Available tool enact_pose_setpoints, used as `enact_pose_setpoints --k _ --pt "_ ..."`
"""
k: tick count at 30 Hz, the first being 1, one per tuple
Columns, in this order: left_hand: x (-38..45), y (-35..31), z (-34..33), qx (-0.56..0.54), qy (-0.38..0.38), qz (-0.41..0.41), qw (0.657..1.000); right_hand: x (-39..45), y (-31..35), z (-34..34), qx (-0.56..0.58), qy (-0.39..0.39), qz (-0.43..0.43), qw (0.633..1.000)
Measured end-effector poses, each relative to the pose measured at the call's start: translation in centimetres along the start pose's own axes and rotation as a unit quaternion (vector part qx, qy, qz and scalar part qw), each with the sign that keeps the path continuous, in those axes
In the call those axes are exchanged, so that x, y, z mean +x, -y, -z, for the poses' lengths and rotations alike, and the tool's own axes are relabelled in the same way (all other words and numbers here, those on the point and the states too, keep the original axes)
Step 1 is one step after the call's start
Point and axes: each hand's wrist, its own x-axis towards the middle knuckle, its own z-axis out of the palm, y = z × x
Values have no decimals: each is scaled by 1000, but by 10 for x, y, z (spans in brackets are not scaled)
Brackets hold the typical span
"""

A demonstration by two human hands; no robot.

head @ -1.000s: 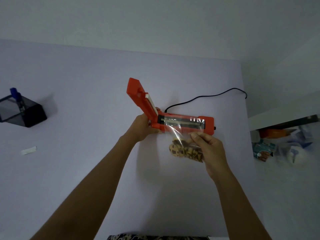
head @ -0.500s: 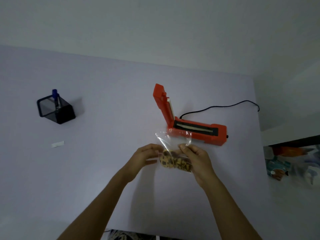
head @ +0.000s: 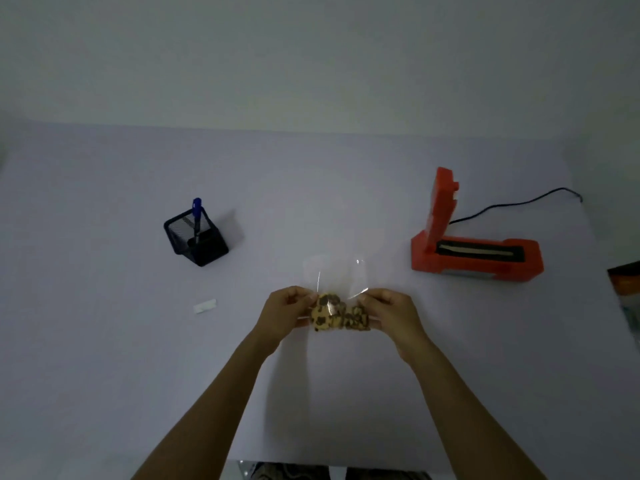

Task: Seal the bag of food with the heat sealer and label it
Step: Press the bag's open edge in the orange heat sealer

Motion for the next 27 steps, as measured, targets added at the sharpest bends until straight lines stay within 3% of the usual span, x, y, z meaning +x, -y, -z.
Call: enact_pose_setpoints --k 7,15,27 --pt "27 26 27 102 -39 15 994 17 -39 -36 -89 -114 -6 989" --pt "39 30 33 217 -38 -43 974 21 -44 -45 -155 -176 -8 972" --pt "43 30 40 183 -21 -27 983 23 -42 -48 -164 -210 -12 964"
